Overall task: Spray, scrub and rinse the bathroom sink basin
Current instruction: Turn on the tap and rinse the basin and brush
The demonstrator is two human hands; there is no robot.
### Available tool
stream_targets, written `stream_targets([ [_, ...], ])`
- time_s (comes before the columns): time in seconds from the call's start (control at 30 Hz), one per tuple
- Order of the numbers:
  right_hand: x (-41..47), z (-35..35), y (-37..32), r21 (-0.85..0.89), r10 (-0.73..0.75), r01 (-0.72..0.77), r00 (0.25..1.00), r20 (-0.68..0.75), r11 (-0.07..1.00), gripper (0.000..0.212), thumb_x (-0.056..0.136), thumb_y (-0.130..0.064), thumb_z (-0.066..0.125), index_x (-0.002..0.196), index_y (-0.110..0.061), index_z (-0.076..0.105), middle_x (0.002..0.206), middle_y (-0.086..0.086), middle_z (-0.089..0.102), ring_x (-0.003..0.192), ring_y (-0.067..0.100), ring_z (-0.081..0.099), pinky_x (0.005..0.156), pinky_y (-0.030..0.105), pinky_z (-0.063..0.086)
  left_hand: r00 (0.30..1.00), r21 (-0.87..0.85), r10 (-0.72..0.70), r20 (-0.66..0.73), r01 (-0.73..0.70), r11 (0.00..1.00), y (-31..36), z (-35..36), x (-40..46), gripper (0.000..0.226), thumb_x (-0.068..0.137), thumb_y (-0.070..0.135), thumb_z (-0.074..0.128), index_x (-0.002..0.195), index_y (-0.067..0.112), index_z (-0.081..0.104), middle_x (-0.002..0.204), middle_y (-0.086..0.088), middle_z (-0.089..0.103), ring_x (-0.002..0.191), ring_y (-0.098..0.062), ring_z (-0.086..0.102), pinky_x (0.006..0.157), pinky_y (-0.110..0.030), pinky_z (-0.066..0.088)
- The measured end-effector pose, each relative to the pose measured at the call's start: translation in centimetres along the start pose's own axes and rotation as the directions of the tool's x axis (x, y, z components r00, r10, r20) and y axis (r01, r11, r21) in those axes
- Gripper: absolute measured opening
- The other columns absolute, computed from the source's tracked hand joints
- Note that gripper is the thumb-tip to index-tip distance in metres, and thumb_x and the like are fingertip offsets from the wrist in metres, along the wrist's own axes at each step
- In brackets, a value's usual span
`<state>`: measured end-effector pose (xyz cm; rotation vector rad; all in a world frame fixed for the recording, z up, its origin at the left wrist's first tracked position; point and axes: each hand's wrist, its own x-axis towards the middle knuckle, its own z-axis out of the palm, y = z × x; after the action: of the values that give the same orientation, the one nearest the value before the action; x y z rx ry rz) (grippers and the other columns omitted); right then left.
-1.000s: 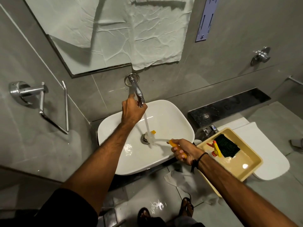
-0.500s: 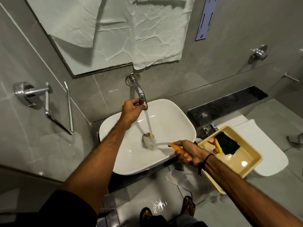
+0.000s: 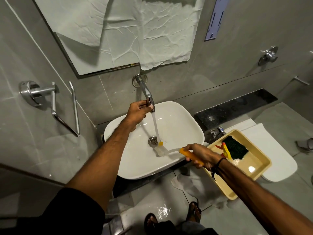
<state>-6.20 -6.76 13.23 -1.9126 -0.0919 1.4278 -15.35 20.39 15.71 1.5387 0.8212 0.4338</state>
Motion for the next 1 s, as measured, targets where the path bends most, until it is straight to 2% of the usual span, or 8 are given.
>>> stream_targets([
  [0.23, -0.4, 1.3, -0.4, -0.165, -0.141, 0.138, 0.990, -0.004, 0.976, 0.037, 0.098, -0.020, 0.063, 0.133, -0.008, 0.069, 0.083, 0.012, 0.076, 0.045, 0.012, 0.047, 0.040, 0.021, 0.034, 1.000, 0.020, 0.006, -0.016, -0.006, 1.000, 0.2, 0.1, -0.2, 0.036, 0.095, 0.018, 0.073, 0.130, 0.010, 0.067, 0.111, -0.004, 0.069, 0.096, -0.015, 0.062, 0.068, -0.023, 0.047],
  [0.37, -0.2, 1.5, -0.1, -0.284, -0.209, 0.198, 0.978, -0.007, 0.938, 0.041, 0.094, -0.009, 0.071, 0.133, -0.021, 0.073, 0.082, 0.007, 0.076, 0.053, 0.009, 0.052, 0.042, 0.019, 0.034, 0.999, 0.036, 0.020, -0.027, -0.019, 0.999, 0.2, 0.2, -0.3, 0.037, 0.096, 0.017, 0.073, 0.131, 0.007, 0.067, 0.113, -0.005, 0.069, 0.097, -0.014, 0.062, 0.068, -0.018, 0.046],
  [0.53, 0.3, 1.8, 0.3, -0.337, -0.301, 0.282, 0.953, -0.005, 0.898, 0.047, 0.089, -0.008, 0.080, 0.133, -0.020, 0.074, 0.089, 0.012, 0.074, 0.059, 0.012, 0.054, 0.045, 0.020, 0.040, 0.998, 0.063, 0.038, -0.050, -0.035, 0.997, 0.2, 0.4, -0.4, 0.032, 0.095, 0.014, 0.073, 0.126, 0.006, 0.068, 0.108, -0.005, 0.069, 0.095, -0.014, 0.065, 0.074, -0.016, 0.049],
  [0.63, 0.6, 1.8, 0.2, -0.324, -0.329, 0.305, 0.944, -0.020, 0.896, 0.048, 0.088, -0.010, 0.082, 0.134, -0.019, 0.074, 0.103, 0.023, 0.079, 0.069, 0.016, 0.059, 0.055, 0.018, 0.052, 0.995, 0.090, 0.017, -0.103, -0.008, 0.996, 0.2, 0.8, -0.2, 0.028, 0.090, 0.018, 0.079, 0.116, 0.010, 0.070, 0.108, -0.008, 0.072, 0.107, -0.027, 0.069, 0.096, -0.032, 0.056],
  [0.7, 0.6, 1.9, 0.2, -0.274, -0.328, 0.310, 0.945, -0.019, 0.910, 0.046, 0.090, -0.011, 0.079, 0.135, -0.019, 0.073, 0.107, 0.020, 0.080, 0.069, 0.014, 0.063, 0.054, 0.015, 0.053, 0.976, 0.184, 0.030, -0.214, 0.010, 0.983, 0.4, 1.5, -0.4, 0.031, 0.085, 0.027, 0.084, 0.108, 0.011, 0.069, 0.108, -0.011, 0.076, 0.108, -0.029, 0.071, 0.099, -0.039, 0.058],
  [0.83, 0.7, 1.3, 1.5, -0.057, -0.263, 0.260, 0.963, -0.059, 0.964, 0.036, 0.098, -0.020, 0.071, 0.132, -0.009, 0.069, 0.078, 0.001, 0.077, 0.071, 0.016, 0.063, 0.048, 0.021, 0.040, 0.875, 0.368, 0.145, -0.462, 0.040, 0.929, 1.3, 4.7, -1.7, 0.040, 0.085, 0.031, 0.079, 0.103, -0.001, 0.065, 0.112, -0.020, 0.071, 0.113, -0.039, 0.064, 0.095, -0.042, 0.051],
  [0.93, 0.7, -0.4, 3.4, -0.033, -0.222, 0.221, 0.974, -0.035, 0.975, 0.041, 0.103, -0.027, 0.064, 0.128, 0.005, 0.070, 0.075, -0.007, 0.076, 0.042, -0.001, 0.052, 0.038, 0.011, 0.036, 0.819, 0.408, 0.172, -0.547, 0.082, 0.909, 1.7, 5.7, -2.2, 0.042, 0.087, 0.032, 0.074, 0.110, -0.002, 0.063, 0.116, -0.021, 0.069, 0.116, -0.040, 0.063, 0.098, -0.046, 0.052],
  [1.0, 0.7, -1.5, 4.9, 0.000, -0.176, 0.176, 0.984, -0.018, 0.984, 0.042, 0.104, -0.028, 0.061, 0.132, 0.003, 0.069, 0.095, 0.000, 0.078, 0.037, -0.002, 0.049, 0.035, 0.009, 0.035, 0.795, 0.471, 0.219, -0.566, 0.094, 0.877, 1.3, 6.3, -2.5, 0.041, 0.088, 0.033, 0.068, 0.112, 0.000, 0.061, 0.120, -0.021, 0.068, 0.119, -0.040, 0.059, 0.100, -0.048, 0.048],
])
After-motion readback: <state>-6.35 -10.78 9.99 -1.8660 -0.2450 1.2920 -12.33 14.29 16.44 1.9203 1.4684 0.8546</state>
